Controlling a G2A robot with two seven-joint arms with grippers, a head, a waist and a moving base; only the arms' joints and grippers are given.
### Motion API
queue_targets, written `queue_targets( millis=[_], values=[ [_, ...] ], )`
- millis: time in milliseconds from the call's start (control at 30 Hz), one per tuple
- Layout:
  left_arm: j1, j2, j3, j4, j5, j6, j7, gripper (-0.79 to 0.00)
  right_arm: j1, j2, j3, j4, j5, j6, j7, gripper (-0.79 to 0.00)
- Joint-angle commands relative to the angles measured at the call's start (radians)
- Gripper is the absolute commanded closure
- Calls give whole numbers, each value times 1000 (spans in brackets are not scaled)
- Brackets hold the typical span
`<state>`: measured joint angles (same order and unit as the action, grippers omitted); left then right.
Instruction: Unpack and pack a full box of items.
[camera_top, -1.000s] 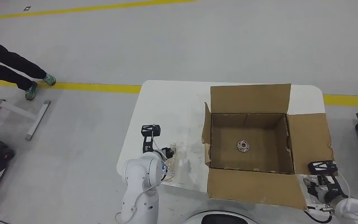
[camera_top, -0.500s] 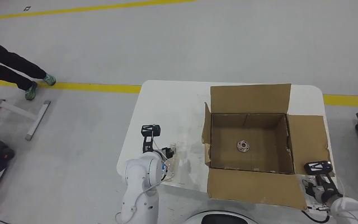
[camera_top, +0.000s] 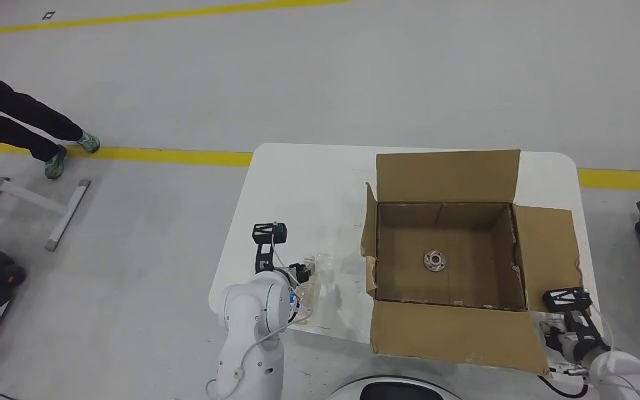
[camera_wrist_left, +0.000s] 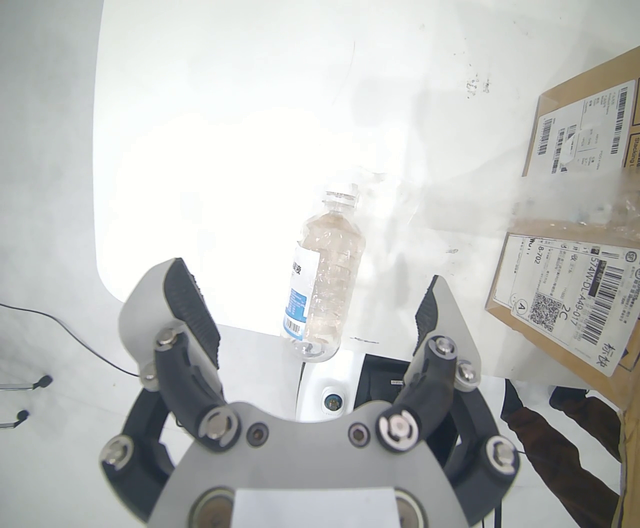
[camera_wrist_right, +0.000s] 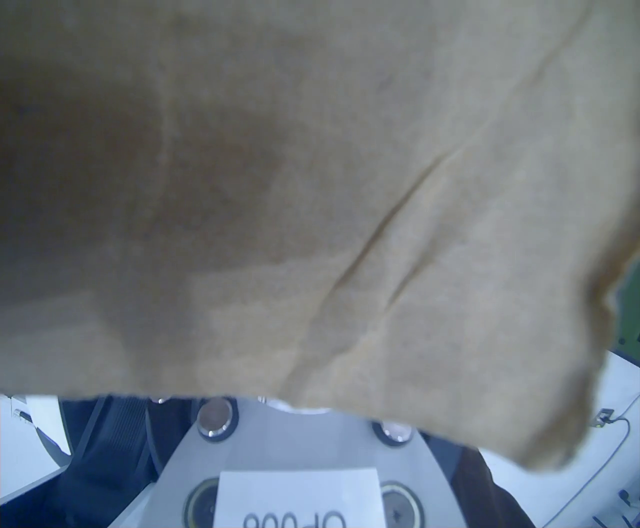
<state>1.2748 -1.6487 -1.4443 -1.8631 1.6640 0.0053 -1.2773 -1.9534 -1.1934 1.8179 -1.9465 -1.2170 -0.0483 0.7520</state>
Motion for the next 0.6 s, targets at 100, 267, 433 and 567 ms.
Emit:
queue_targets(
  millis=[100,267,433,567],
  values=[
    [0,0,0,0,0,0,0,-785,3,0,0,-2,-1,-1,1,-388],
    [0,0,0,0,0,0,0,-785,-20,-1,44,-79,48,15,-1,-643],
    [0,0,0,0,0,0,0,-785,-76,-7,179,-234,157,50,-74,-634],
    [0,0,0,0,0,0,0,-785,-114,-18,298,-308,303,74,-178,-520]
  ],
)
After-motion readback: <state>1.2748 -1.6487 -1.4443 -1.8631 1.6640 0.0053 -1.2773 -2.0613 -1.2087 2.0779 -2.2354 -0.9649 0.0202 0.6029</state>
